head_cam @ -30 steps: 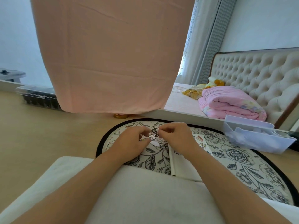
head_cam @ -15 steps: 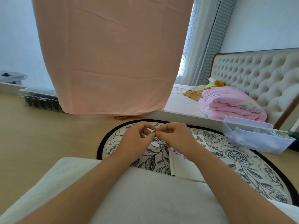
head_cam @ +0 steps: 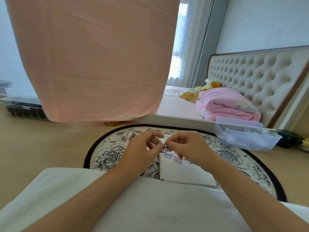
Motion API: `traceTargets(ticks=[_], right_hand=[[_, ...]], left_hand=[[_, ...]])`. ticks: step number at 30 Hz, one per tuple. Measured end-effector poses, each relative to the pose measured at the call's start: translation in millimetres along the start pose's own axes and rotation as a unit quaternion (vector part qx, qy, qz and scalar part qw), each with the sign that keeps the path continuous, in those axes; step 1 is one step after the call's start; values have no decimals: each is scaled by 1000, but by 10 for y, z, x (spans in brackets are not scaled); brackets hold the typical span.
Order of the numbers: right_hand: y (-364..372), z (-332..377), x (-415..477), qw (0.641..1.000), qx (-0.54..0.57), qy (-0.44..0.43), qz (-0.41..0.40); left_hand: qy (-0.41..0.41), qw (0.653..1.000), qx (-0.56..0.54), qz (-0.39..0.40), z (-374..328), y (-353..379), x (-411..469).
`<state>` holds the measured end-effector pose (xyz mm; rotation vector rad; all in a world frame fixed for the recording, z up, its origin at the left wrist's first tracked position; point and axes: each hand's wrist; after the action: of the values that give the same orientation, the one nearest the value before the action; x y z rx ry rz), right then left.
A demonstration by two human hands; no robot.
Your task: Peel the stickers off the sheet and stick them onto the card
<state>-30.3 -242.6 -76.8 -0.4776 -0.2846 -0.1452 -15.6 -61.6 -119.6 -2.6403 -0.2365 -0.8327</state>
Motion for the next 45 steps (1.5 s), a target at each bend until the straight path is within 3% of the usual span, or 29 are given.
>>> traceTargets(ticks=[10,14,20,26,33,35,37,40,42,45], right_hand=[[-155,-195,24,995,62,62,-39],[-143,-258,43,995,58,61,-59],[-96,-329,72,995,-22,-27,-91],[-10,-377,49,987,-69,-86,-117],[9,-392,4,897,-256,-298,-203],[5,-393,-1,895,-252,-311,-199],[0,-373,-6,934,-188,-257,-163],[-16,-308,23,992,-7,-92,-91],[-62,-280,37,996,62,-24,-66],[-112,-278,39,995,90,10,-35]], left_hand=[[-123,990,-46,43,-186,303,161],[-88,996,-19,29,-119,397,149],[-42,999,18,12,-44,373,100],[-89,996,-20,10,-9,362,70],[-80,997,-20,-3,8,367,52],[-77,997,-14,-7,32,372,54],[-72,997,-15,-13,54,372,64],[-69,997,-39,-11,61,363,81],[-61,997,-50,-3,53,358,84],[-56,997,-56,2,36,347,78]])
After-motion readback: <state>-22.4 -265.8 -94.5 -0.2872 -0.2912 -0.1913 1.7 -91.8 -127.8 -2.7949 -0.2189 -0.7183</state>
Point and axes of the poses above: each hand's wrist, its own x-axis towards the middle knuckle, its own y-axis out of the palm, z = x × y, and after that the axes turned 13 degrees about -z, right-handed
